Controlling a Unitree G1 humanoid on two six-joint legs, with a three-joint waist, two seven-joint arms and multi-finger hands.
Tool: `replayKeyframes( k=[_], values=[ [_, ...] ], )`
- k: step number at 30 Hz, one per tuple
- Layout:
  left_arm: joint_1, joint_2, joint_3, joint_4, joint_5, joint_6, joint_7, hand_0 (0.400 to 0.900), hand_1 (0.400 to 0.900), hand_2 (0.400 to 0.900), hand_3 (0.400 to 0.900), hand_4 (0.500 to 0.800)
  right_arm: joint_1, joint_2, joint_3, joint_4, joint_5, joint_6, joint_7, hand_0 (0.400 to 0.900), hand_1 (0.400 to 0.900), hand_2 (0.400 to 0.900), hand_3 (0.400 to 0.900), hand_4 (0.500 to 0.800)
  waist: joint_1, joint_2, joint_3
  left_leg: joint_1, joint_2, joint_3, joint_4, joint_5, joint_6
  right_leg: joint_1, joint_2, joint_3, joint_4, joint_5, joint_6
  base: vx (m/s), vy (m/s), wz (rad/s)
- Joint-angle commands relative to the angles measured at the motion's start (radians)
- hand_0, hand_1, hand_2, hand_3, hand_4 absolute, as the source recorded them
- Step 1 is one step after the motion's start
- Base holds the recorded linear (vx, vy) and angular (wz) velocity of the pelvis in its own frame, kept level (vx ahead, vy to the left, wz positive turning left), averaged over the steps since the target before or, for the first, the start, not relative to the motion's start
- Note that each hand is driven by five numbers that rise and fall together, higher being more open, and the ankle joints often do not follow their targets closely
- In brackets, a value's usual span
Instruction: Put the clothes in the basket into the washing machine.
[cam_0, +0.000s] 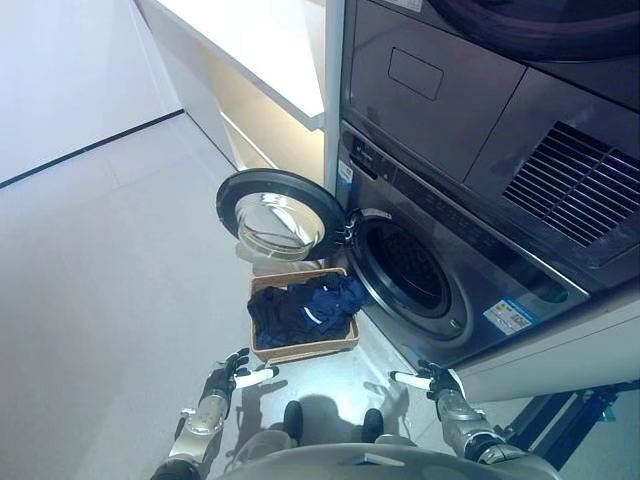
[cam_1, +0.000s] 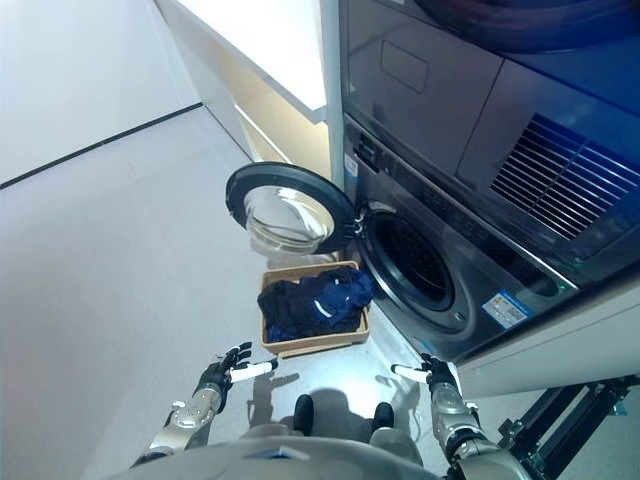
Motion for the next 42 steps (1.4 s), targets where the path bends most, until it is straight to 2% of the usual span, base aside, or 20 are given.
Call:
replayKeyframes(
  k=[1, 12, 24, 30, 36, 42],
  values=[
    [-0.076, 0.013, 0.047, -0.020, -0.013, -0.073, 0.025, 0.900, 0.900, 0.900, 0.900, 0.800, -0.086, -0.005, 0.045, -0.047, 0.006, -0.051, -0.019, 0.900, 0.900, 0.900, 0.900, 0.800, 0.015, -0.048, 0.014, 0.023, -0.020, -0.009, 0.043, -0.120, -0.006, -0.034, -0.038, 0.002, 0.078, 0.003, 0.051, 0.00, 0.000, 0.00],
    [-0.085, 0.010, 0.042, 0.001, -0.007, -0.069, 0.025, 0.900, 0.900, 0.900, 0.900, 0.800, -0.088, -0.001, 0.045, -0.030, -0.001, -0.046, -0.020, 0.900, 0.900, 0.900, 0.900, 0.800, 0.017, -0.053, 0.016, 0.024, -0.021, -0.012, 0.047, -0.127, -0.003, -0.032, -0.039, -0.003, 0.084, -0.001, 0.050, 0.00, -0.001, 0.01],
    [-0.066, 0.016, 0.029, -0.028, -0.013, -0.074, 0.021, 0.900, 0.900, 0.900, 0.900, 0.800, -0.151, -0.031, 0.089, -0.072, -0.069, -0.037, -0.032, 0.900, 0.900, 0.900, 0.900, 0.800, 0.030, -0.048, 0.045, -0.004, -0.023, -0.018, 0.048, -0.117, -0.004, -0.062, -0.039, -0.006, 0.092, 0.002, 0.051, 0.00, 0.000, 0.00],
    [-0.075, 0.032, -0.009, -0.067, -0.030, -0.084, 0.023, 0.900, 0.900, 0.900, 0.900, 0.800, -0.327, -0.074, 0.218, -0.099, -0.234, -0.014, -0.047, 0.900, 0.900, 0.900, 0.900, 0.800, 0.063, -0.043, 0.106, -0.073, -0.026, -0.035, 0.056, -0.094, -0.005, -0.124, -0.042, -0.017, 0.109, 0.011, 0.049, -0.08, -0.006, 0.07],
    [-0.112, 0.044, -0.076, -0.085, -0.074, -0.100, 0.043, 0.900, 0.900, 0.900, 0.900, 0.800, -0.567, -0.092, 0.352, -0.009, -0.395, 0.008, -0.098, 0.900, 0.900, 0.900, 0.900, 0.800, 0.109, -0.031, 0.189, -0.163, -0.023, -0.062, 0.078, -0.066, -0.009, -0.205, -0.051, -0.050, 0.140, 0.018, 0.046, -0.11, -0.012, 0.16],
    [-0.155, 0.047, -0.149, -0.144, -0.102, -0.121, 0.067, 0.900, 0.900, 0.900, 0.900, 0.800, -0.773, -0.183, 0.496, 0.056, -0.667, 0.049, -0.161, 0.900, 0.900, 0.900, 0.900, 0.800, 0.153, 0.004, 0.280, -0.287, -0.036, -0.102, 0.151, -0.057, -0.013, -0.306, -0.075, -0.084, 0.216, 0.002, 0.038, -0.10, -0.002, 0.27]
  ],
)
